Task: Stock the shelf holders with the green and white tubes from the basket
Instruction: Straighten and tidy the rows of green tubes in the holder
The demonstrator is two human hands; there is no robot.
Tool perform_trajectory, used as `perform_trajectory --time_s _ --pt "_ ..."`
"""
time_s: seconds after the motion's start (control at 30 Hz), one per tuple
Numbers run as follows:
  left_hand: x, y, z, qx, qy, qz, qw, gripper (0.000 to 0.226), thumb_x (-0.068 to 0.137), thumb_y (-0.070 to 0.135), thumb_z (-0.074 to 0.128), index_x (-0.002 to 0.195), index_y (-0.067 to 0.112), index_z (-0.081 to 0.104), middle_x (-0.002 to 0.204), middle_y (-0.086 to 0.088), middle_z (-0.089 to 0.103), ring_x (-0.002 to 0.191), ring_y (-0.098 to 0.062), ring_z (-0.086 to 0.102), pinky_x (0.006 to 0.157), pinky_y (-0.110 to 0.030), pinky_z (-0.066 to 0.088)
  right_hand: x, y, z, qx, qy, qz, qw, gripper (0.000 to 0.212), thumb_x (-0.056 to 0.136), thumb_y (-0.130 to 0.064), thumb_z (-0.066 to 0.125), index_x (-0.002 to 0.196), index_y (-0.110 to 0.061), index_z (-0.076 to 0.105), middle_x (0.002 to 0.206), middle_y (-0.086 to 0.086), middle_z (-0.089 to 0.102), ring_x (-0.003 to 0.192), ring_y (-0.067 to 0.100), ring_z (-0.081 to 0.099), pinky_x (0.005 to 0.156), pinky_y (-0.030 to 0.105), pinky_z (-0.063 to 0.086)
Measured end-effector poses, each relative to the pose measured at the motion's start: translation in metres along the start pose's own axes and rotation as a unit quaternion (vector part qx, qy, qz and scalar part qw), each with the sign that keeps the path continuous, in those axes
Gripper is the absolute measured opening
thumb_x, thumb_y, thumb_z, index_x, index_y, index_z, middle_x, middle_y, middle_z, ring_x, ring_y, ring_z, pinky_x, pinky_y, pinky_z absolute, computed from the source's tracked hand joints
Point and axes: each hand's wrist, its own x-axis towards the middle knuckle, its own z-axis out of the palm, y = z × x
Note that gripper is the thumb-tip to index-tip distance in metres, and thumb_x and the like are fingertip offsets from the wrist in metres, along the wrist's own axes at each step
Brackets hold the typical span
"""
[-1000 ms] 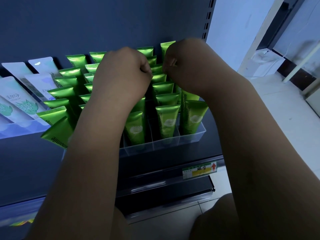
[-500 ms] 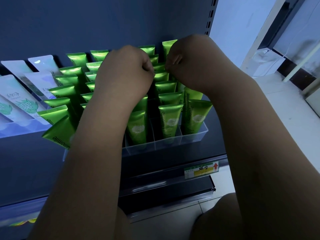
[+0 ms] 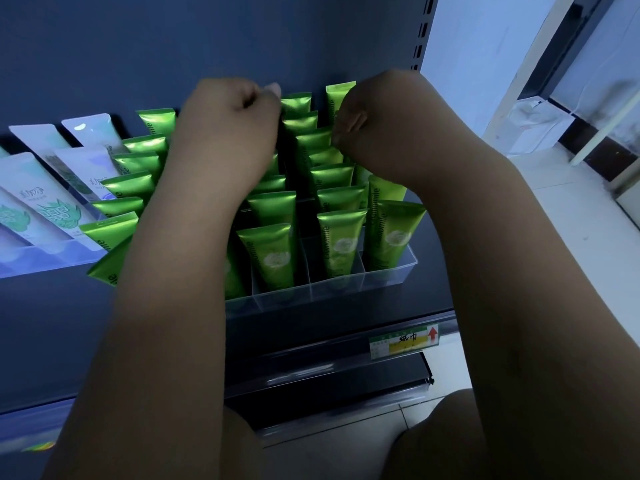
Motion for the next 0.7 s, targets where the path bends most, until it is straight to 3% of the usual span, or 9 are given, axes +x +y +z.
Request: perform_trajectory --time_s 0.07,0.23,0.3,0.5,0.57,0.63,0.7 --pt "0.001 -0.001 -0.005 -0.026 0.021 -0.013 0.999 0.055 0.095 0.053 0.048 0.097 0.002 0.068 0.102 -0.021 0.069 0.071 -0.015 0.050 0.070 -0.037 0.047 -0.001 0.001 -0.001 0.002 0.002 0.007 1.000 0.029 0.085 -0.024 0.048 0.083 -0.010 0.073 0.084 0.010 0.071 0.081 0.029 0.067 0.074 0.042 0.058" --pt "0.001 0.001 -0.015 -0.067 0.036 -0.025 0.997 0.057 0.094 0.055 0.049 0.095 0.002 0.069 0.099 -0.023 0.070 0.073 -0.014 0.054 0.086 -0.048 0.054 -0.001 0.001 0.000 -0.001 -0.004 0.007 1.000 0.027 0.088 -0.020 0.051 0.084 -0.008 0.074 0.085 0.012 0.072 0.083 0.031 0.067 0.076 0.043 0.058" --pt "0.000 0.002 -0.015 -0.071 0.035 -0.026 0.997 0.055 0.096 0.054 0.050 0.095 0.003 0.070 0.095 -0.015 0.073 0.074 -0.014 0.057 0.085 -0.044 0.054 -0.001 0.002 0.002 -0.004 -0.005 0.008 1.000 0.025 0.087 -0.018 0.051 0.084 -0.007 0.074 0.085 0.012 0.072 0.083 0.032 0.067 0.077 0.043 0.058" --pt "-0.002 0.001 -0.010 -0.058 0.028 0.000 0.998 0.055 0.097 0.050 0.052 0.096 -0.003 0.067 0.099 -0.026 0.067 0.072 -0.014 0.050 0.070 -0.030 0.042 -0.001 -0.001 0.003 -0.006 -0.003 0.010 1.000 0.022 0.081 -0.016 0.053 0.083 -0.009 0.074 0.084 0.010 0.072 0.083 0.030 0.067 0.076 0.042 0.059" --pt "-0.003 0.002 -0.007 -0.046 0.015 0.009 0.999 0.050 0.098 0.047 0.055 0.094 0.000 0.069 0.086 -0.020 0.066 0.065 -0.012 0.047 0.063 -0.028 0.037 -0.001 -0.001 0.003 -0.006 -0.002 0.010 1.000 0.023 0.080 -0.016 0.052 0.082 -0.009 0.074 0.084 0.010 0.072 0.083 0.031 0.067 0.076 0.042 0.059" --pt "-0.005 0.002 -0.006 -0.024 0.005 0.014 1.000 0.043 0.098 0.047 0.057 0.088 0.008 0.071 0.056 0.001 0.054 0.054 -0.009 0.042 0.057 -0.027 0.033 -0.001 -0.001 0.003 -0.007 -0.001 0.010 1.000 0.023 0.080 -0.016 0.052 0.082 -0.010 0.074 0.084 0.010 0.072 0.083 0.030 0.067 0.075 0.041 0.058" --pt "-0.007 0.002 -0.004 0.004 -0.002 0.017 1.000 0.038 0.096 0.048 0.057 0.083 0.015 0.070 0.050 0.012 0.050 0.051 -0.006 0.043 0.058 -0.027 0.033 -0.002 -0.002 0.002 0.001 0.002 0.017 1.000 0.022 0.080 -0.016 0.053 0.083 -0.012 0.075 0.084 0.006 0.073 0.084 0.027 0.067 0.076 0.040 0.058"
